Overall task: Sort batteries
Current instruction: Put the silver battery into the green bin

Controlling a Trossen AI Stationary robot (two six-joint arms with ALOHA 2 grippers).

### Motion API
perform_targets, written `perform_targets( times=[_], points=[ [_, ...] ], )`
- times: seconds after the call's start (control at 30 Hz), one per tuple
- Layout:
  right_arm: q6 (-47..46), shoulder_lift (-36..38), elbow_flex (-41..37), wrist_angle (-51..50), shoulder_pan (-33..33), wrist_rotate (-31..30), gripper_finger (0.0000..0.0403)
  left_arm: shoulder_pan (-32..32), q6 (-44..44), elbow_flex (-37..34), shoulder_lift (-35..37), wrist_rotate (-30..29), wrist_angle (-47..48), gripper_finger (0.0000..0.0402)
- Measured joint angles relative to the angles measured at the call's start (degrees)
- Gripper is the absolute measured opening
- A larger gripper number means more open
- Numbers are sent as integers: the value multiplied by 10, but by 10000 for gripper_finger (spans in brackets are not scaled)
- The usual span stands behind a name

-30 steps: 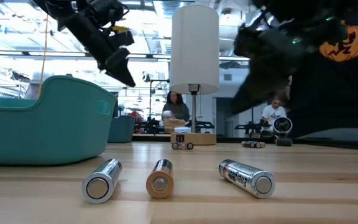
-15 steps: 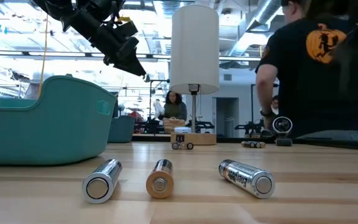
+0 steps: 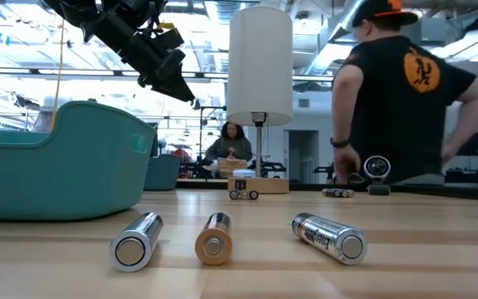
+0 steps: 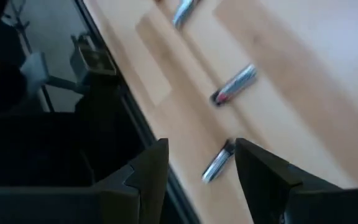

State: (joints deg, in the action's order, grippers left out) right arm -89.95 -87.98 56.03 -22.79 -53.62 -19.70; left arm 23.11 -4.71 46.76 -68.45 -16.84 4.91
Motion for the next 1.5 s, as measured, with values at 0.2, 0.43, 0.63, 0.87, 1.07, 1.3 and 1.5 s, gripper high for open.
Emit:
perform_targets(
  times=[0.2,0.43,0.63,0.87,1.07,1.3,1.5],
  points=[
    [-11,-88,96,-74,-8,30,197,-3,2,0,0,0,4,137],
    [-16,-144,199,-222,3,32,197,-16,9,0,0,0,4,137],
    [-17,-224,270,-294,14,75,211,-32,13,0,0,0,10,137],
    [-19,-293,348,-370,14,91,234,-56,24,0,0,0,20,137],
    [-26,-314,355,-369,14,91,235,-69,24,0,0,0,21,137],
    [-49,-316,355,-365,14,90,236,-69,14,0,0,0,21,137],
    [-58,-339,354,-347,17,91,236,-69,4,0,0,0,21,137]
  ],
)
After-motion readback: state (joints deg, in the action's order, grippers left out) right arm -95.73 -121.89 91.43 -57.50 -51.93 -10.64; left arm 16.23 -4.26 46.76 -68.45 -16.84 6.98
